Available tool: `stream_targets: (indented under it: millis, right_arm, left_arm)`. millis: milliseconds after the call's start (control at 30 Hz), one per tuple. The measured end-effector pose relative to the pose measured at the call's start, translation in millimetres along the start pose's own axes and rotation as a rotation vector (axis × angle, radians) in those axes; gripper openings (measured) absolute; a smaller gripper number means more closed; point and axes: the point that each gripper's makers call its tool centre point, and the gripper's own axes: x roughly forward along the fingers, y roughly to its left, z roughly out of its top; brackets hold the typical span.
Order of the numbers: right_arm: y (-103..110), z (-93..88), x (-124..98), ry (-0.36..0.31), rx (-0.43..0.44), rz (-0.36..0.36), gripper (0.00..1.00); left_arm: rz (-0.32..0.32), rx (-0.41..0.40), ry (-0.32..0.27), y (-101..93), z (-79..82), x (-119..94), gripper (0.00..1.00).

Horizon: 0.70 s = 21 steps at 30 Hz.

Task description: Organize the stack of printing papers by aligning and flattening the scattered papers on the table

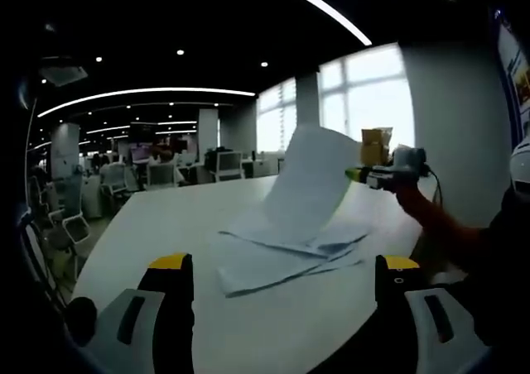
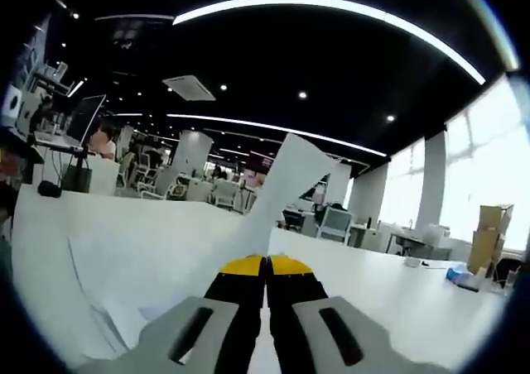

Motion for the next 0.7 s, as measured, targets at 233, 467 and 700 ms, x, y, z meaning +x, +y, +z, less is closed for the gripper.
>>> stream_targets:
  millis: [233, 467, 700]
  right_arm:
    - [-0.6, 15.3, -6.0, -0.033, 0.006, 0.004, 0.00]
    - [-1.5, 18.8, -6.5, -0.046, 0.013, 0.004, 0.00]
    - [0.6, 20.5, -7.3, -0.050, 0.024, 0.010, 0.00]
  left_arm:
    - [-0.003, -0.002, -0.005, -1.7, 2.5, -0.6, 0.93]
    - [-0.005, -0.002, -0.003, -3.0, 1.6, 0.4, 0.93]
    - [-0.006, -0.003, 0.000, -2.4, 0.7, 0.8, 0.93]
